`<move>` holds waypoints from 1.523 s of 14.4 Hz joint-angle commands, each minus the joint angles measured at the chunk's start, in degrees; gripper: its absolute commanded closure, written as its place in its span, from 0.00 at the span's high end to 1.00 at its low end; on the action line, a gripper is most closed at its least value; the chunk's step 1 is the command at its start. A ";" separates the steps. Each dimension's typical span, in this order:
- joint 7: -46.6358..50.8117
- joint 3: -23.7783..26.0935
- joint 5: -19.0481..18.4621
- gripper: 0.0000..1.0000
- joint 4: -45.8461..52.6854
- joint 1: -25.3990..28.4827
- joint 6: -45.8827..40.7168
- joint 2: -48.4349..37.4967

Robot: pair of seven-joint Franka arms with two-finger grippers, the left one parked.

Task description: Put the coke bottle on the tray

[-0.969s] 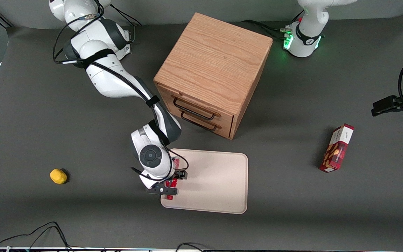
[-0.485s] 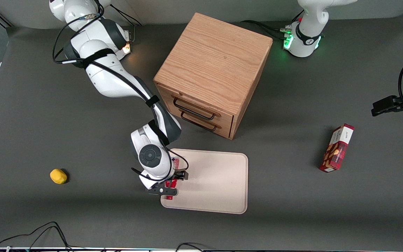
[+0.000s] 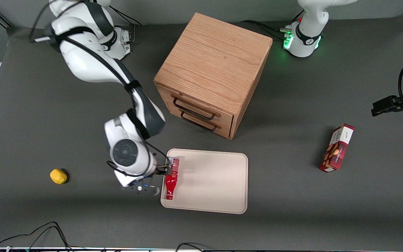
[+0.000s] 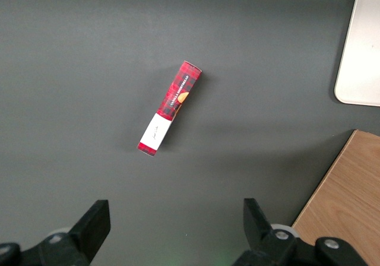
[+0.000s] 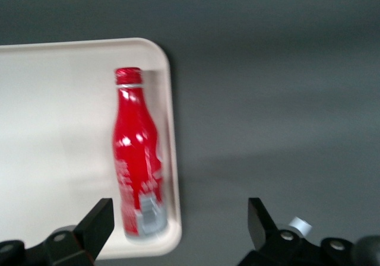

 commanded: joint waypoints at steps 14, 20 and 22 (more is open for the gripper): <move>-29.56 -9.38 6.01 1.00 -42.12 -10.96 -10.54 -49.35; -31.68 -10.03 7.76 1.00 -39.85 -11.91 -12.47 -50.06; -31.68 -9.94 7.76 1.00 -39.14 -11.91 -12.91 -49.89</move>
